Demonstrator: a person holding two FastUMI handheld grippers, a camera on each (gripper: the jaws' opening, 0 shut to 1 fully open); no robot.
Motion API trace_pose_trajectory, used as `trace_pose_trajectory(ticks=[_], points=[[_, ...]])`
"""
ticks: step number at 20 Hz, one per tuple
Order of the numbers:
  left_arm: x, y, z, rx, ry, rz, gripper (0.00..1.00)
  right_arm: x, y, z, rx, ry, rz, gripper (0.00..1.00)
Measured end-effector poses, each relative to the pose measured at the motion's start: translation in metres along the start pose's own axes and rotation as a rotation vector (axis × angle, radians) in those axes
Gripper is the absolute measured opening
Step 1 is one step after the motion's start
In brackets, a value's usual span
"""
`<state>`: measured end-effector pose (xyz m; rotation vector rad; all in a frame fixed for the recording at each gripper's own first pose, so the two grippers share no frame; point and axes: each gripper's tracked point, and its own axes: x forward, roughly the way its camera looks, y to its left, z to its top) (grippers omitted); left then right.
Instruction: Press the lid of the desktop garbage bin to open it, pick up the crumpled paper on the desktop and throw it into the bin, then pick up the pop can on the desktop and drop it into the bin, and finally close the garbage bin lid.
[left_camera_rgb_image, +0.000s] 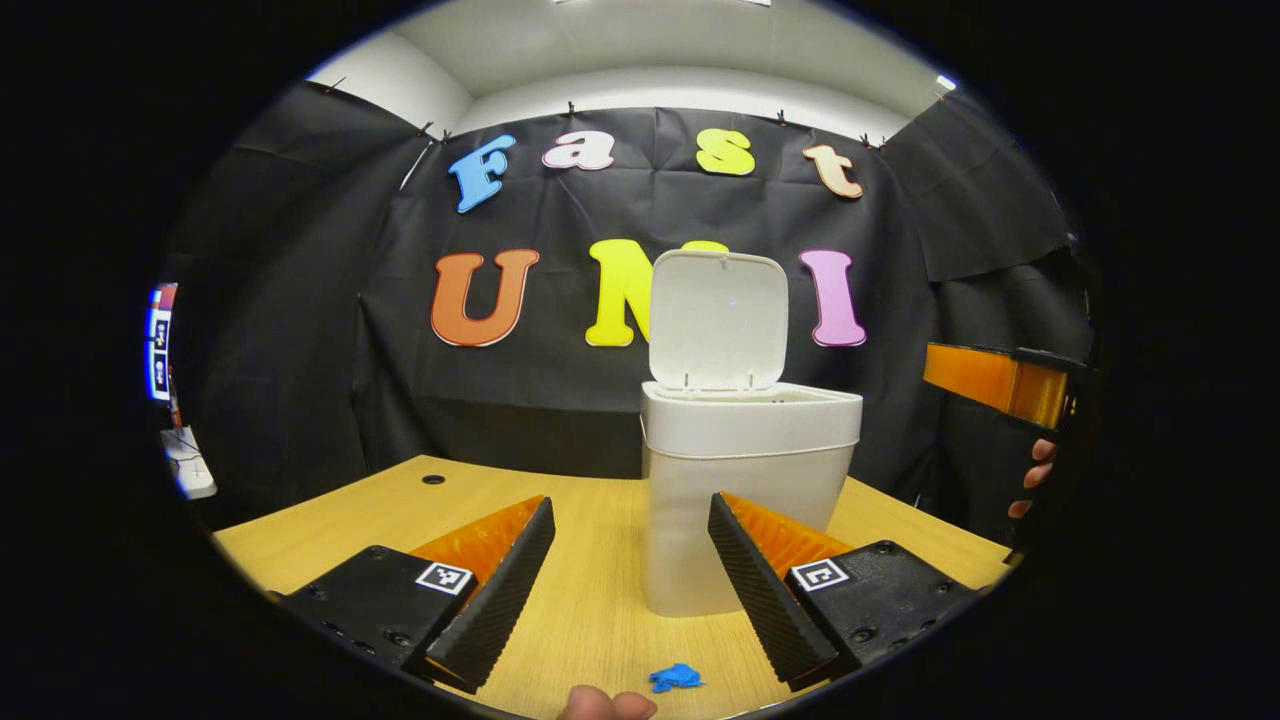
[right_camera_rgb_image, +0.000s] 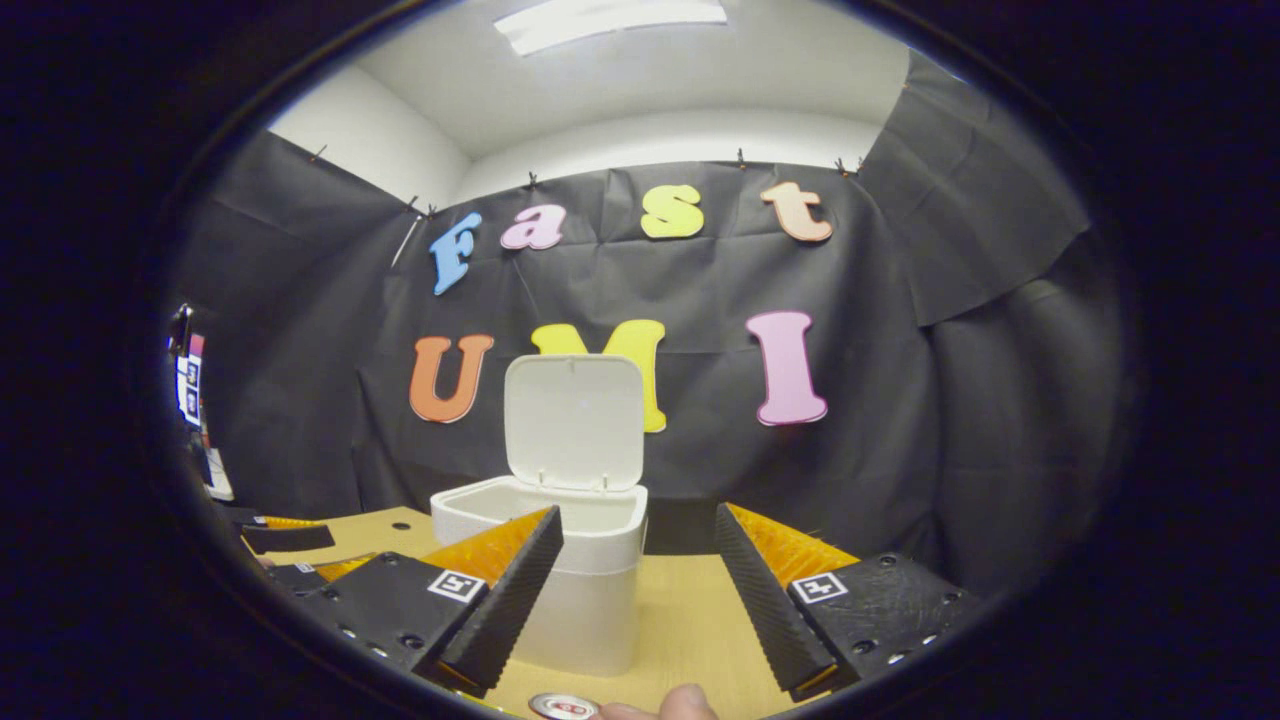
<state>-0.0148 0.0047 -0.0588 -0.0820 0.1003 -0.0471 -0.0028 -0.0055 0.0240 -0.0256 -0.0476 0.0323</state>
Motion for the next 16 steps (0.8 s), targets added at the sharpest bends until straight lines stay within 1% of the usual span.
trace_pose_trajectory(ticks=[1,4,5,8,9,10,13,16], points=[[0.000,-0.004,-0.011,0.003,0.025,-0.010,0.99,-0.006,-0.008,-0.004,-0.008,-0.005,-0.012,0.97],[-0.003,-0.008,-0.039,0.023,0.093,-0.019,1.00,-0.019,-0.023,-0.014,-0.019,-0.012,-0.040,0.97],[-0.004,-0.012,-0.048,0.019,0.113,-0.026,1.00,-0.022,-0.026,-0.018,-0.011,-0.009,-0.046,0.95],[-0.008,-0.021,-0.071,0.007,0.169,-0.056,1.00,-0.026,-0.036,-0.035,0.005,0.018,-0.062,0.95],[-0.010,-0.022,-0.078,0.017,0.189,-0.060,1.00,-0.029,-0.041,-0.043,0.006,0.028,-0.070,0.97],[-0.011,-0.021,-0.087,0.030,0.210,-0.060,1.00,-0.032,-0.045,-0.050,0.009,0.038,-0.076,0.97],[-0.022,-0.021,-0.120,0.043,0.275,-0.057,1.00,-0.041,-0.045,-0.070,0.034,0.056,-0.037,0.95],[-0.032,-0.022,-0.152,0.027,0.361,-0.054,1.00,-0.046,-0.052,-0.078,0.032,0.050,-0.025,0.95]])
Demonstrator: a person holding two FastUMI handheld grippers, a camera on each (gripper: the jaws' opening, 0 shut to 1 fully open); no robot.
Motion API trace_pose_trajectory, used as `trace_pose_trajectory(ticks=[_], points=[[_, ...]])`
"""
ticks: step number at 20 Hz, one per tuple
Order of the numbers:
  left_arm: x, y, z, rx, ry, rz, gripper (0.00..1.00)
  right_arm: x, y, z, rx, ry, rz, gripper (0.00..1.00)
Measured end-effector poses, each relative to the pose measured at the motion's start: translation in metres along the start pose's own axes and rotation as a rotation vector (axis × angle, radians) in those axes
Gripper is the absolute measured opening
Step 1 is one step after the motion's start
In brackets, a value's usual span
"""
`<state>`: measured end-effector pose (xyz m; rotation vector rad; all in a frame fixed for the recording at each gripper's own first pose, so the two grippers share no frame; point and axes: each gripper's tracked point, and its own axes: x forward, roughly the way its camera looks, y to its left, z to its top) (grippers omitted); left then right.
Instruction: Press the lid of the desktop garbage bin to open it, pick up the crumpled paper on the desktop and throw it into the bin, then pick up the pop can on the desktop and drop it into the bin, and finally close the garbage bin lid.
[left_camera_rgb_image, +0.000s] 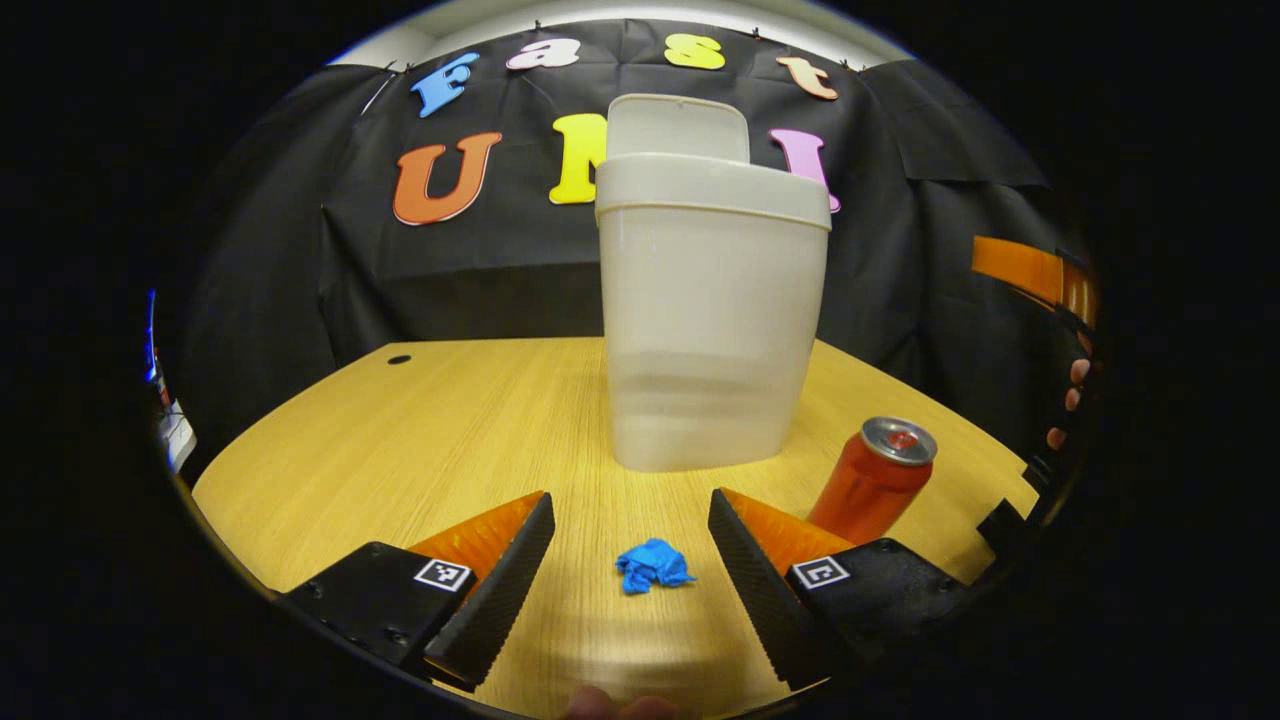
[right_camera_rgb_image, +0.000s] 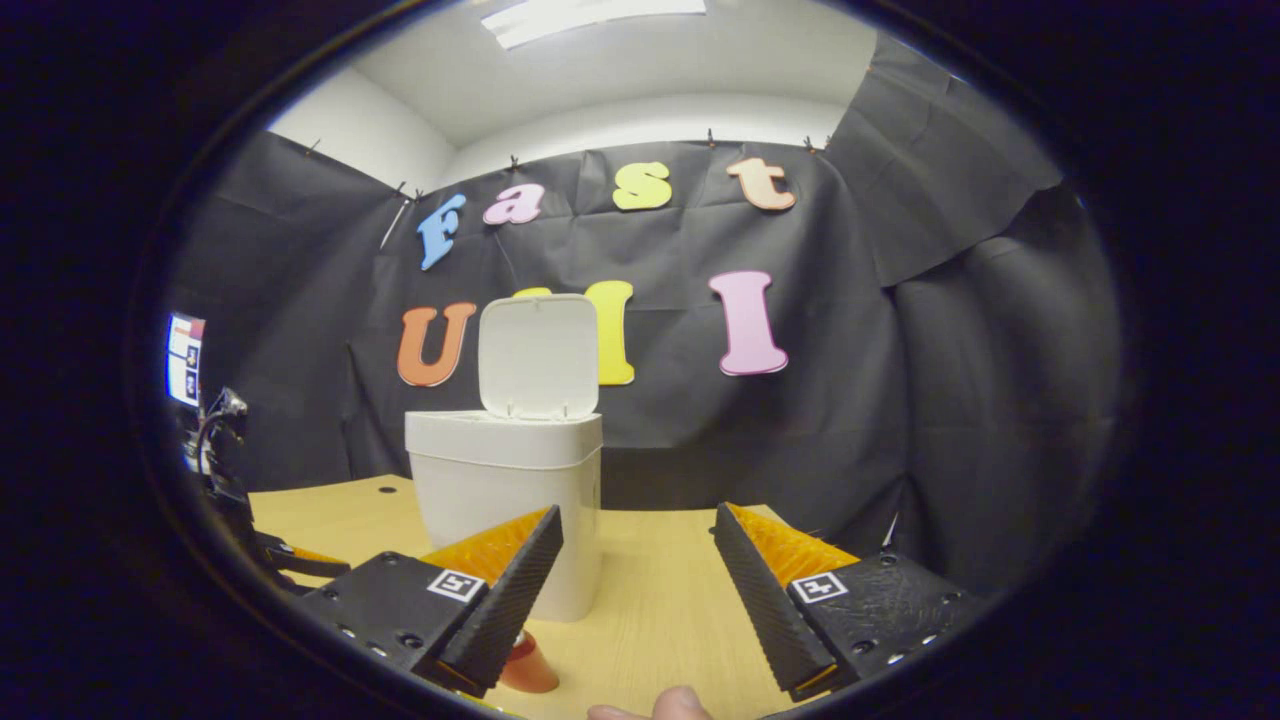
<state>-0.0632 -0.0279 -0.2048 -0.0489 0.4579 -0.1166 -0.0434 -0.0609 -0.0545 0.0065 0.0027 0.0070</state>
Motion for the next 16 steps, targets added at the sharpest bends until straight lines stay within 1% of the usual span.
trace_pose_trajectory(ticks=[3,5,6,7,10,11,12,13,14,15,16], points=[[0.000,-0.003,-0.016,-0.018,0.043,0.003,1.00,-0.001,0.000,-0.004,0.004,-0.004,0.014,0.95],[0.001,-0.002,-0.020,-0.010,0.056,0.009,1.00,-0.003,0.001,-0.011,0.005,0.000,0.020,0.95],[0.002,-0.002,-0.022,-0.005,0.061,0.011,1.00,-0.002,0.001,-0.014,0.007,0.004,0.023,0.93],[0.004,-0.003,-0.025,-0.003,0.067,0.012,1.00,-0.002,0.000,-0.018,0.010,0.013,0.025,0.95],[0.009,-0.005,-0.034,-0.008,0.096,0.014,1.00,-0.001,-0.001,-0.030,0.018,0.040,0.025,0.95],[0.011,-0.006,-0.036,-0.010,0.101,0.014,0.98,-0.002,-0.004,-0.032,0.017,0.043,0.017,0.95],[0.011,-0.005,-0.038,-0.010,0.110,0.017,0.95,-0.002,-0.006,-0.032,0.015,0.043,0.011,0.97],[0.012,-0.006,-0.039,-0.010,0.118,0.018,0.93,-0.002,-0.006,-0.034,0.015,0.043,0.009,0.95],[0.012,-0.006,-0.043,-0.013,0.129,0.014,0.87,-0.002,-0.006,-0.034,0.018,0.045,0.008,0.95],[0.013,-0.008,-0.046,-0.018,0.143,0.008,0.86,0.000,-0.006,-0.035,0.022,0.047,0.010,0.97],[0.014,-0.009,-0.050,-0.021,0.158,0.009,0.82,0.000,-0.007,-0.036,0.024,0.050,0.008,0.95]])
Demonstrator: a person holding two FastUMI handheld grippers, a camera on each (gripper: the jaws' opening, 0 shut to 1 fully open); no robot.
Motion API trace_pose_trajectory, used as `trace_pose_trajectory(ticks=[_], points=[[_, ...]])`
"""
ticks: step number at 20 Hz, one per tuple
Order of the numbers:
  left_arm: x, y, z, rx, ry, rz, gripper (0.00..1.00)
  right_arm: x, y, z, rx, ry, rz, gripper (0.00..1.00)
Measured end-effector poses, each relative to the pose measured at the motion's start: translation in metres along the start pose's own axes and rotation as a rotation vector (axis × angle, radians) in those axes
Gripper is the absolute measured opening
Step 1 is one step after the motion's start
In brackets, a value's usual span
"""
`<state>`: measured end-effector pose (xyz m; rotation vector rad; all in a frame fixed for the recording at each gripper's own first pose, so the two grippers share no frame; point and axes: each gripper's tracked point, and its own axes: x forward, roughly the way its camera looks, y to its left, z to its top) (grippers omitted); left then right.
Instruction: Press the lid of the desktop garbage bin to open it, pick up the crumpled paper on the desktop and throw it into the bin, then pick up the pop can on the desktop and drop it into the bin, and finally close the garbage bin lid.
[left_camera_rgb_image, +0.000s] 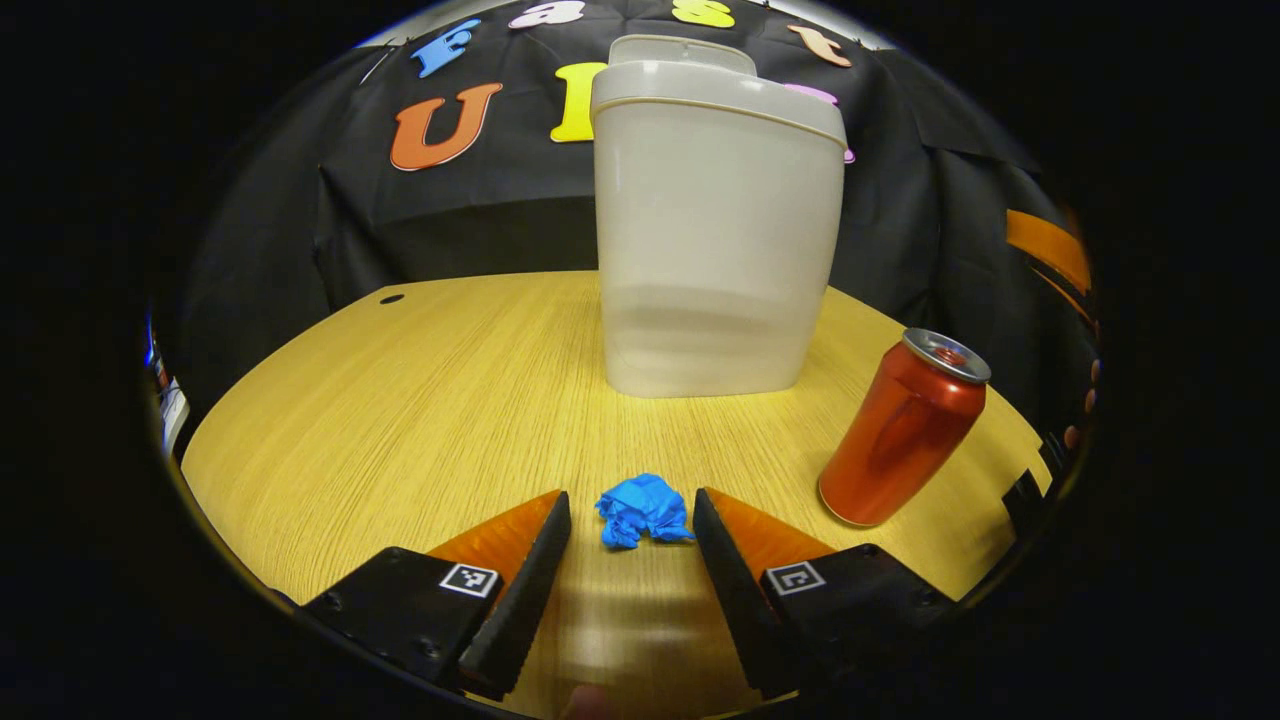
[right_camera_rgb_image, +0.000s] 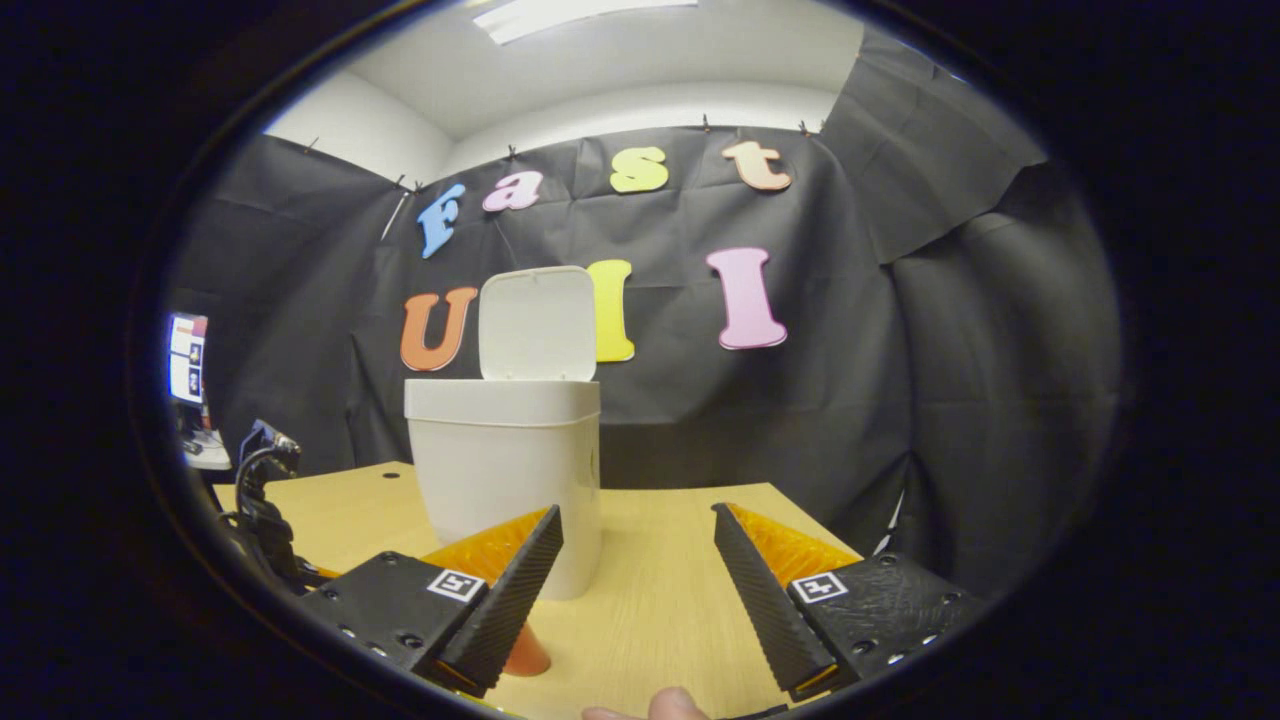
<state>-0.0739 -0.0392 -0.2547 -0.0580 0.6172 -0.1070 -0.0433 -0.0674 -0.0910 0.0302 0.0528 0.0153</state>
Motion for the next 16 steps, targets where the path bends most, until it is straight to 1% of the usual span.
trace_pose_trajectory(ticks=[2,3,4,5,7,8,9,10,11,12,15,16], points=[[0.001,0.004,-0.001,0.003,0.009,0.018,0.78,0.000,0.000,-0.003,-0.005,0.002,-0.004,0.95],[0.002,0.003,-0.001,0.004,0.013,0.019,0.76,0.000,0.002,-0.004,-0.007,0.002,-0.003,0.97],[0.002,0.004,-0.001,0.001,0.016,0.020,0.73,0.000,0.003,-0.005,-0.008,0.002,-0.001,0.95],[0.002,0.005,0.000,0.003,0.018,0.023,0.72,0.001,0.005,-0.006,-0.008,0.004,0.002,0.97],[0.003,0.007,-0.001,0.007,0.021,0.032,0.68,0.001,0.006,-0.008,-0.011,0.008,0.006,0.97],[0.002,0.010,-0.001,0.004,0.022,0.041,0.63,0.000,0.007,-0.010,-0.012,0.009,0.008,0.97],[0.003,0.013,0.000,-0.003,0.022,0.048,0.60,0.000,0.008,-0.011,-0.015,0.012,0.009,0.97],[0.002,0.014,0.000,-0.014,0.021,0.051,0.52,0.001,0.008,-0.012,-0.018,0.014,0.008,0.97],[0.002,0.014,0.000,-0.023,0.021,0.050,0.49,0.000,0.007,-0.015,-0.019,0.016,0.008,0.97],[0.002,0.015,0.000,-0.026,0.021,0.047,0.43,0.000,0.008,-0.015,-0.018,0.019,0.010,0.97],[0.002,0.016,0.000,-0.031,0.016,0.042,0.38,-0.002,0.008,-0.017,-0.012,0.020,0.009,0.98],[0.001,0.015,0.000,-0.034,0.016,0.035,0.36,-0.003,0.008,-0.018,-0.009,0.020,0.008,0.95]])
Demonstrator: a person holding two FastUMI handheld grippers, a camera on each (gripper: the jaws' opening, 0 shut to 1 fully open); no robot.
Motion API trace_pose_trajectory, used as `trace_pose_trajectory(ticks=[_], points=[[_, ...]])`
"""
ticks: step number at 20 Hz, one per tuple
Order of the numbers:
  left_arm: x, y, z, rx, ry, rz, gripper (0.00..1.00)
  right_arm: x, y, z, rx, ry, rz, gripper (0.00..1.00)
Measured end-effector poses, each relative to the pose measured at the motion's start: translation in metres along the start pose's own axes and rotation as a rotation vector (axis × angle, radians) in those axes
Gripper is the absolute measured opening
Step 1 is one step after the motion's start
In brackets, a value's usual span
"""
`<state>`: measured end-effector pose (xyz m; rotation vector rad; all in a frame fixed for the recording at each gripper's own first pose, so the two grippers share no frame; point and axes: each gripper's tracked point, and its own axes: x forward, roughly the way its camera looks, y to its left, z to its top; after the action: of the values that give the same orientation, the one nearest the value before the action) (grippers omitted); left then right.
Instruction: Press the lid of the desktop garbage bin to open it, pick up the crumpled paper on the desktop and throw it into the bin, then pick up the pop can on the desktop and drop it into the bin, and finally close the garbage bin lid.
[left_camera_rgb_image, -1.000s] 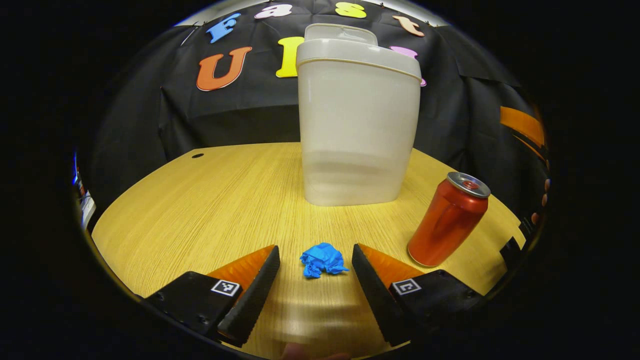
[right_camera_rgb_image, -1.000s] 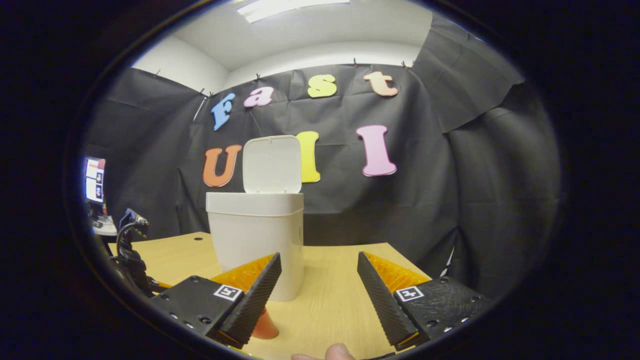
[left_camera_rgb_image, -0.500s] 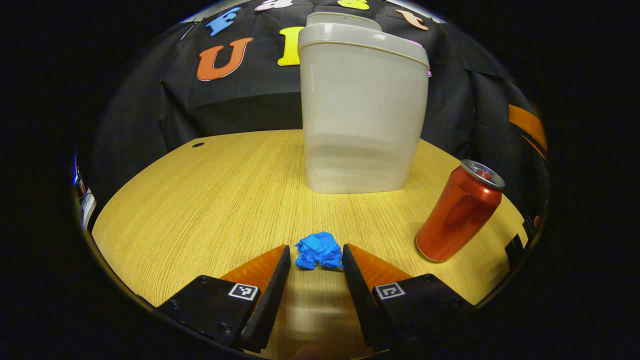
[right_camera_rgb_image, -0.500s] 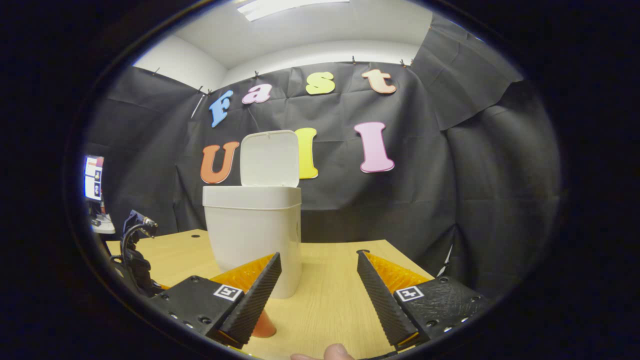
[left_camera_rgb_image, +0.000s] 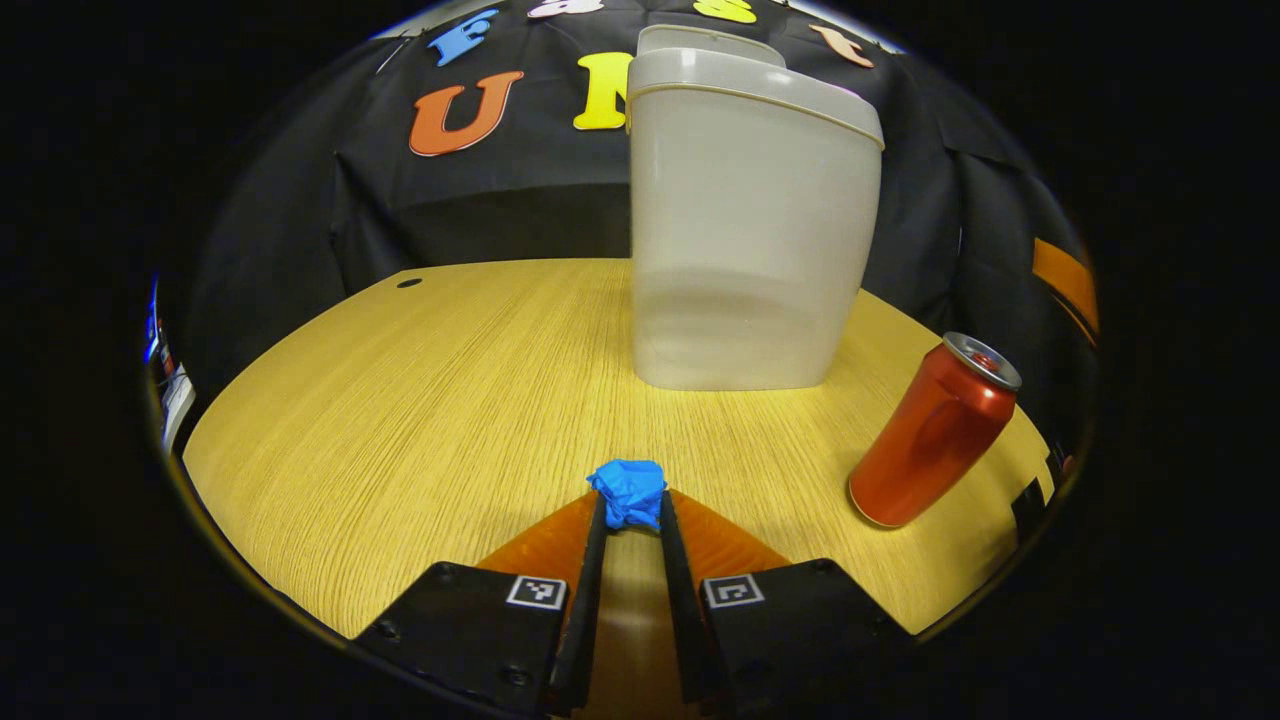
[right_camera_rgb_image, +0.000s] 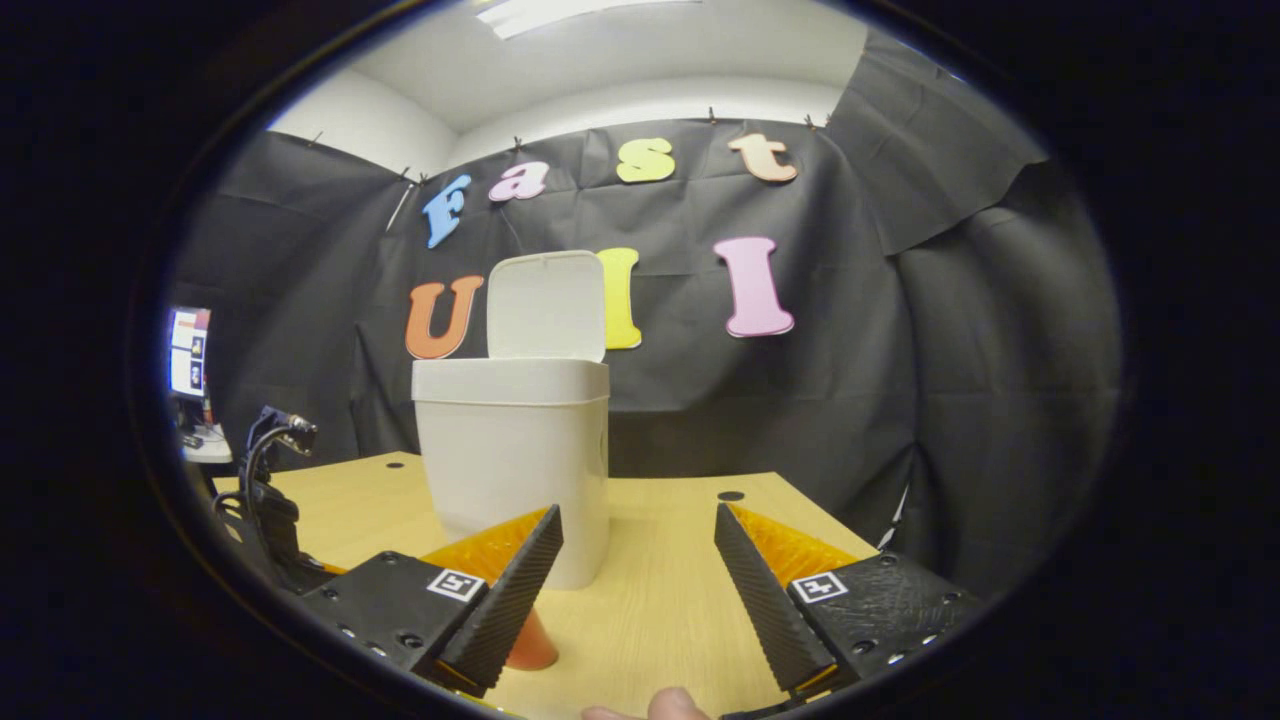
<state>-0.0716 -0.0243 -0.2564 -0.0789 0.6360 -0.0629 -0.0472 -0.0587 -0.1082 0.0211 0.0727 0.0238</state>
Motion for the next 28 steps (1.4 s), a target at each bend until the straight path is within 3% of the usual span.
trace_pose_trajectory(ticks=[5,12,13,15,22,23,28], points=[[-0.006,0.002,0.015,0.005,-0.034,-0.005,0.33,-0.007,0.012,0.000,0.028,0.007,0.016,0.97],[-0.024,0.017,0.060,-0.007,-0.154,0.023,0.33,-0.016,0.063,-0.007,0.030,0.031,0.099,0.97],[-0.026,0.018,0.064,-0.012,-0.169,0.024,0.37,-0.017,0.069,-0.012,0.031,0.040,0.106,0.97],[-0.030,0.022,0.073,-0.024,-0.193,0.026,0.34,-0.018,0.081,-0.020,0.036,0.066,0.116,0.95],[-0.043,0.032,0.092,-0.056,-0.261,0.012,0.33,-0.011,0.098,-0.045,-0.010,0.121,0.078,0.97],[-0.044,0.033,0.095,-0.053,-0.271,0.012,0.36,-0.009,0.098,-0.050,-0.010,0.130,0.069,0.96],[-0.043,0.041,0.093,-0.059,-0.275,0.011,0.33,-0.003,0.103,-0.074,-0.014,0.190,0.041,0.97]])
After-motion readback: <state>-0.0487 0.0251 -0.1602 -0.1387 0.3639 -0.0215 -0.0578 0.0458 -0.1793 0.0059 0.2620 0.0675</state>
